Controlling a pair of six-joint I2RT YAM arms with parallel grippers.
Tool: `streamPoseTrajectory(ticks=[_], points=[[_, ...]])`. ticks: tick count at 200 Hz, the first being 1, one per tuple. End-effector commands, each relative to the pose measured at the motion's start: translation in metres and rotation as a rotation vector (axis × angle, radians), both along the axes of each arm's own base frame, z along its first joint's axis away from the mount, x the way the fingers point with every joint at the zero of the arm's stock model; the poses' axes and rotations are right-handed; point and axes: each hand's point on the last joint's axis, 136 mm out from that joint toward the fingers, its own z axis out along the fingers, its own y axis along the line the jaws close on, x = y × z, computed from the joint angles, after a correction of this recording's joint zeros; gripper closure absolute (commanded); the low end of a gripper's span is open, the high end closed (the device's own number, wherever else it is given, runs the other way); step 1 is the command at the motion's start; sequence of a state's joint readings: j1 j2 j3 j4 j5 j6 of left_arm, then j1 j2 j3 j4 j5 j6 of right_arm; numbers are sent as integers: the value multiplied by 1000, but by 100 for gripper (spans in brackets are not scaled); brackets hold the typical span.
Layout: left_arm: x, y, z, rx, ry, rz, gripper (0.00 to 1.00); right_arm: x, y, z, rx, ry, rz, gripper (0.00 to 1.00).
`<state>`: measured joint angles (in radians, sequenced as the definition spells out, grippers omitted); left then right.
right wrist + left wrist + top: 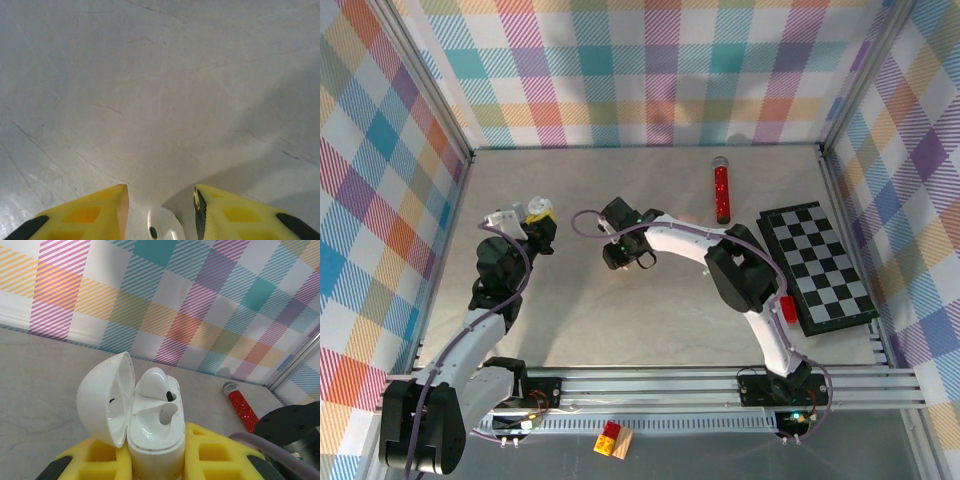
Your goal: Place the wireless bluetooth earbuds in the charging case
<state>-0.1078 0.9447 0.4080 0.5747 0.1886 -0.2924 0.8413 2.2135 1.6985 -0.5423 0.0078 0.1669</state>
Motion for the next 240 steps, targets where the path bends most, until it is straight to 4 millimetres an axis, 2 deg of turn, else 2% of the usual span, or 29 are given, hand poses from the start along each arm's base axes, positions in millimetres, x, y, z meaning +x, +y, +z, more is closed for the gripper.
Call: streamPoseTrajectory(ticks=[1, 97, 115, 175, 208, 240], points=[[1, 5, 9, -12, -23, 16, 90, -9, -2, -6, -71, 26, 42, 65], [1, 2, 5, -2, -10, 0, 90, -15, -9, -17, -148, 43, 58, 77], [1, 1, 5, 0, -8, -4, 90, -14, -10, -15, -153, 42, 50, 81], [2, -3, 0, 25, 5, -32, 90, -19, -20, 3, -139, 13, 24, 82], [2, -9, 0, 25, -1, -66, 90, -35, -48, 12, -147, 10, -6, 82], [3, -16, -2, 29, -3, -92, 90, -60, -93, 11, -192, 35, -70, 82]])
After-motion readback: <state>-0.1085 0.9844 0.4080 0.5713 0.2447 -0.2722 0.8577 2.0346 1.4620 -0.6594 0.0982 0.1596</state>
